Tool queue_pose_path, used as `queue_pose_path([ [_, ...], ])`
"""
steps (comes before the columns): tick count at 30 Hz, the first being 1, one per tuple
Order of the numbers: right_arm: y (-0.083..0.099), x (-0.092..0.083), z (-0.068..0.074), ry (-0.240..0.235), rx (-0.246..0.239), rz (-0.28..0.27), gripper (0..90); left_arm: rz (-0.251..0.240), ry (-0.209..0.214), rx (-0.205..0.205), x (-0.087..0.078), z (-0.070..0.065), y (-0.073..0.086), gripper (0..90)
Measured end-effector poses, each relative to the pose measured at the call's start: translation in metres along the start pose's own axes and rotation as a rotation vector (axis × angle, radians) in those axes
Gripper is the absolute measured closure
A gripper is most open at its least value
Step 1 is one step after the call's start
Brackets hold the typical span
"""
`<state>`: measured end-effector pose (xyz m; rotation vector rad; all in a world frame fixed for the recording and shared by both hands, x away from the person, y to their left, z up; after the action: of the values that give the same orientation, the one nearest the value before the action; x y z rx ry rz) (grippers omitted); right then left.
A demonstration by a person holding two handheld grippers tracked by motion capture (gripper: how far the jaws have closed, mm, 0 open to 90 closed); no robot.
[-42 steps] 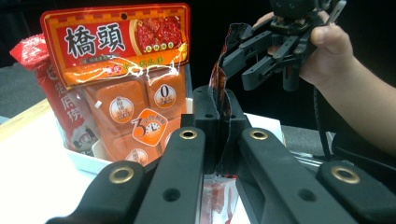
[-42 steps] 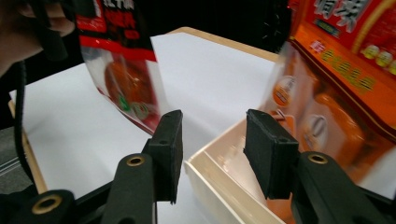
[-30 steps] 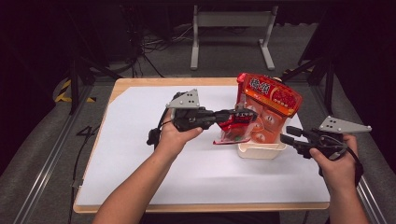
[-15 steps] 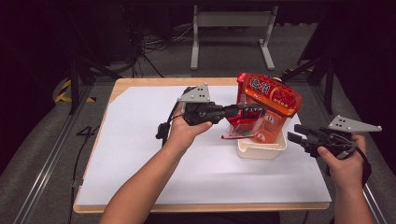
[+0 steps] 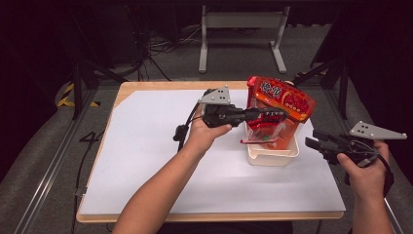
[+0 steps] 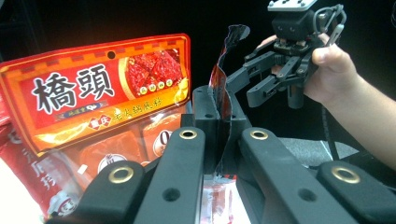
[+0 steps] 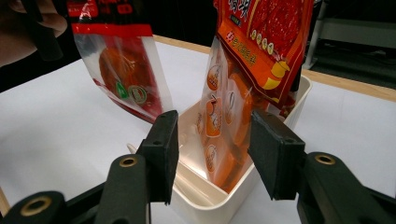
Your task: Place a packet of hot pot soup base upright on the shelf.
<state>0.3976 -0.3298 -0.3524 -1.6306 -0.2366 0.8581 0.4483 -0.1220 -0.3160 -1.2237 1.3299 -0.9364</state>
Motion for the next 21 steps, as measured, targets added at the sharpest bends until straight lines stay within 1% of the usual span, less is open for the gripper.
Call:
queue_pose_path([
  [6,-0.001,-0.003,-0.001,0.003,0.005,-0.007,52.9,0.001,0.029,0.007,0.012,0.002,0.004,89.7],
  [9,-0.001,-0.004,-0.002,0.003,0.004,-0.012,52.8,0.012,0.049,0.009,0.019,0.002,0.007,89.7],
  [17,-0.002,-0.01,-0.005,0.014,0.004,-0.022,52.8,0.035,0.092,-0.013,0.034,0.0,0.019,89.7],
  [21,-0.002,-0.011,-0.006,0.016,0.006,-0.026,52.7,0.048,0.112,-0.016,0.04,-0.002,0.025,89.7],
])
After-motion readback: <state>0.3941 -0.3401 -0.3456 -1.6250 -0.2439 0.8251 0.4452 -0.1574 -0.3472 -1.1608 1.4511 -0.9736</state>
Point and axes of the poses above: each handheld gripper's, and its own axes: x roughly forward along the jaws, y roughly out of its underside, z roughly to its left, the point moved 10 cm from there along x, roughly forward along the jaws, and after that the axes turned 5 degrees about -x, right-handed, at the moved point
